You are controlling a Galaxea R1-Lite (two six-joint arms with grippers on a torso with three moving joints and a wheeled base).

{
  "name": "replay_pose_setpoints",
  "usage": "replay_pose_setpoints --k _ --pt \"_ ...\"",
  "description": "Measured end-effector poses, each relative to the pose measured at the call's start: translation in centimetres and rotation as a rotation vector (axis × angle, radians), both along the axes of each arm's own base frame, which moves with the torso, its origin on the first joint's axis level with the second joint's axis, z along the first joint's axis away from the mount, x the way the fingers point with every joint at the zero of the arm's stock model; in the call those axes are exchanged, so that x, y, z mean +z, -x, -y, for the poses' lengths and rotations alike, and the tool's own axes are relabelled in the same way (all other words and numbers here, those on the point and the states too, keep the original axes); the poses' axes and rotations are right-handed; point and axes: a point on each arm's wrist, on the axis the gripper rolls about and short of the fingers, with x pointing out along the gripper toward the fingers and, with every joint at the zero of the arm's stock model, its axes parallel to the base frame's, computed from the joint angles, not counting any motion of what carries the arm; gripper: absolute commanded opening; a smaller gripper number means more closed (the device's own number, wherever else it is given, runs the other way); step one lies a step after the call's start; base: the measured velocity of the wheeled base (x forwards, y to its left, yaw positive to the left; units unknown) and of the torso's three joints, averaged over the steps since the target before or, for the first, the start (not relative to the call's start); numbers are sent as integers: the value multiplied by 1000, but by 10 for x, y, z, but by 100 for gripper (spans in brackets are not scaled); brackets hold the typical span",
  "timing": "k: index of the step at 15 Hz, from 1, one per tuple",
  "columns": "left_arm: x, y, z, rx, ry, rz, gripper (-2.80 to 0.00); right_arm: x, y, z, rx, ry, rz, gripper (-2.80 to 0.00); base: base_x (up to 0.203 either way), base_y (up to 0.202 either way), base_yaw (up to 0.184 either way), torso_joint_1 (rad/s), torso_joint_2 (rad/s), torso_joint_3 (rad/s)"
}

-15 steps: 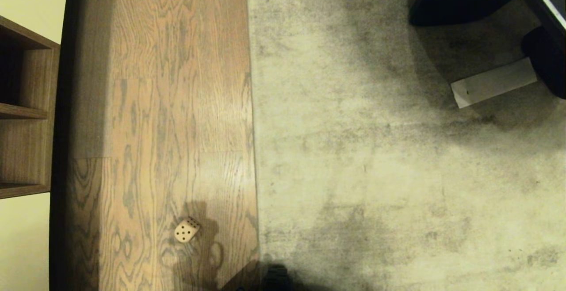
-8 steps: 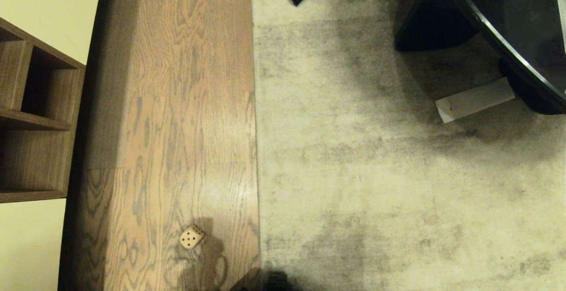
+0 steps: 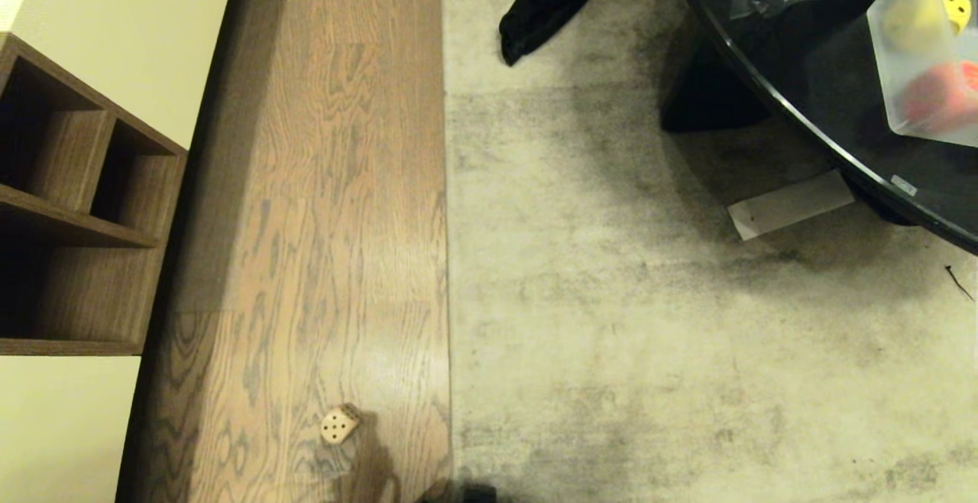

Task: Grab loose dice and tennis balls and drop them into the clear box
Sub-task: Put the ball in the box

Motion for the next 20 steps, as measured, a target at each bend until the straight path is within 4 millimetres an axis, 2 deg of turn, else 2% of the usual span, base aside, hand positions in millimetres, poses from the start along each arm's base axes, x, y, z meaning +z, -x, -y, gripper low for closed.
replay_pose_setpoints --k 20 --pt "0 0 0 1 1 0 -280 0 0 0 0 0 0 -280 0 0 0 2 0 200"
